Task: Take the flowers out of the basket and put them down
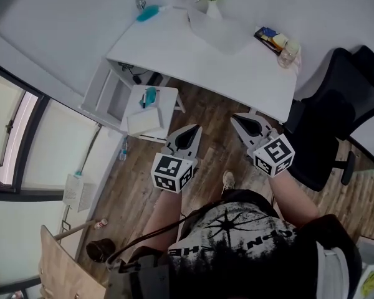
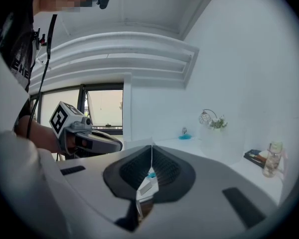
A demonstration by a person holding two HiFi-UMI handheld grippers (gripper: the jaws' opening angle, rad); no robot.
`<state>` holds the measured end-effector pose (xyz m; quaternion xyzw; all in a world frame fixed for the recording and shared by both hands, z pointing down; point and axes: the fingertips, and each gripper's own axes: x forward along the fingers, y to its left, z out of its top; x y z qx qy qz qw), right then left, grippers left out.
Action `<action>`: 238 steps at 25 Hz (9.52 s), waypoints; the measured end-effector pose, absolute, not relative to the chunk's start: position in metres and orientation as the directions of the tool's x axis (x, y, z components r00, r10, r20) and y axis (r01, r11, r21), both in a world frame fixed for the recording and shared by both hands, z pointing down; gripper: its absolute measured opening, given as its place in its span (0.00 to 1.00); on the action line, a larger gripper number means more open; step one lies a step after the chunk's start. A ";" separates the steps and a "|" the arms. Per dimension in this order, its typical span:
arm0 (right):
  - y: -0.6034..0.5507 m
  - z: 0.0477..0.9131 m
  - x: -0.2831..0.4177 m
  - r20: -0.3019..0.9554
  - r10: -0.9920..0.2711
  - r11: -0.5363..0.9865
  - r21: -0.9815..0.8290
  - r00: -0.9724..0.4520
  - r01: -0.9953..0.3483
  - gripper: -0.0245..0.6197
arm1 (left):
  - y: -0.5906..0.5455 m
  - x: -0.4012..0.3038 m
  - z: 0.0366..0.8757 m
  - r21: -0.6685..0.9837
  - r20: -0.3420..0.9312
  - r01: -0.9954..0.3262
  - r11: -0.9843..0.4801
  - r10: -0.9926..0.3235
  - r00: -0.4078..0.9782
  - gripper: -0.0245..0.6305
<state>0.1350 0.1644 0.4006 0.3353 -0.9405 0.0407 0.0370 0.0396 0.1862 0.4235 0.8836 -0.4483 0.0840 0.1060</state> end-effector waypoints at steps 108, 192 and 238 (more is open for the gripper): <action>-0.513 0.423 0.108 0.369 -0.767 0.559 -0.017 -0.525 -0.829 0.13 | -0.456 0.008 0.436 0.185 0.226 -0.590 -0.786 -0.550 0.804 0.05; -0.443 0.290 0.011 0.251 -0.718 0.693 0.176 -0.649 -0.699 0.43 | -0.337 -0.065 0.370 0.088 0.148 -0.699 -0.710 -0.684 0.714 0.05; -0.379 0.536 -0.130 0.331 -0.500 0.860 0.083 -0.800 -0.503 0.43 | -0.291 -0.157 0.524 0.205 0.348 -0.850 -0.486 -0.775 0.527 0.05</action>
